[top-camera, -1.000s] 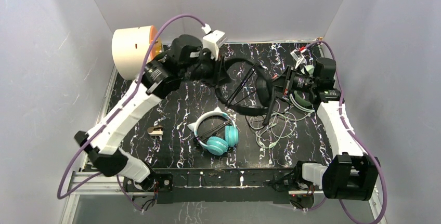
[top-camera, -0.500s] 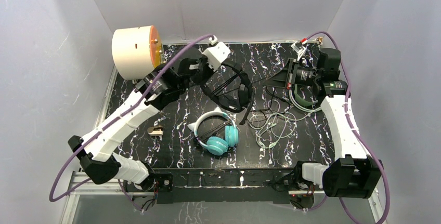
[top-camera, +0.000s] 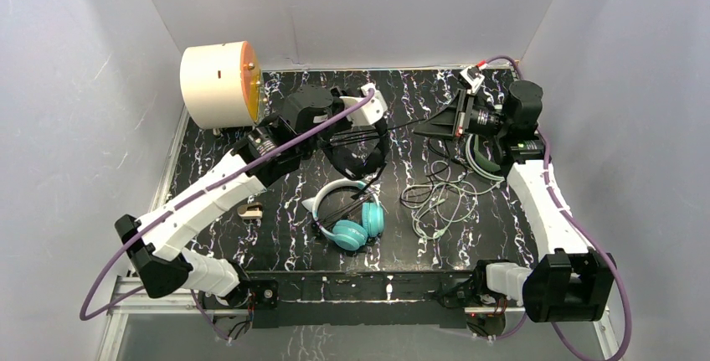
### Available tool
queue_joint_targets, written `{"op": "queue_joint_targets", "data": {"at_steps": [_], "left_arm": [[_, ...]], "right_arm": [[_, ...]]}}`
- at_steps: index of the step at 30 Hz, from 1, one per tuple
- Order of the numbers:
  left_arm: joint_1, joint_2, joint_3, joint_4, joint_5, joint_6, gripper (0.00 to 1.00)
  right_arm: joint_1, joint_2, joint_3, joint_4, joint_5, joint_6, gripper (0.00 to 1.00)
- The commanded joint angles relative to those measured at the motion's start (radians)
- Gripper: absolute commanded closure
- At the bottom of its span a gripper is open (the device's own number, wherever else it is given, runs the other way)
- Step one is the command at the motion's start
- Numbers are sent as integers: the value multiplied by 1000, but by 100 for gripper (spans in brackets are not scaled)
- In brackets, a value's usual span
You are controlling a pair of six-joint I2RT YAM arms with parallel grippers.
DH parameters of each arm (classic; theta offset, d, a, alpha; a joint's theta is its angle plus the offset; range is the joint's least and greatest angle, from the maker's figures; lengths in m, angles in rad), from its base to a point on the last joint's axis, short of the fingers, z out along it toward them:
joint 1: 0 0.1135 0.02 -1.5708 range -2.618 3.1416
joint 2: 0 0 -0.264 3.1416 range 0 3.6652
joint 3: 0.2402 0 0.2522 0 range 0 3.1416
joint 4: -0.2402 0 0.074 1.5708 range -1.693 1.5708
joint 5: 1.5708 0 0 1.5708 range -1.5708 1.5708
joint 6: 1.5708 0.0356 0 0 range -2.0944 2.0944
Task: Wrap the headphones
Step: Wrap the headphones cable around the headphones.
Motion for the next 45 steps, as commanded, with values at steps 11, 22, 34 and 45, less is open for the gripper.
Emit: {"op": "queue_joint_targets", "data": {"at_steps": [11, 22, 34, 45], "left_arm": [[-21, 215, 173, 47, -468, -258, 100], [-42, 397, 525, -127, -722, -763, 100], [-40, 431, 747, -123, -534, -1119, 100], [-38, 267, 691, -185, -249, -1348, 100]], "right_arm": [[182, -28, 98, 181, 233, 187, 86], [489, -122, 77, -16, 828, -173, 83], [707, -164, -149, 263, 1058, -619, 70], [706, -165, -227, 378, 1127, -818, 57]]}}
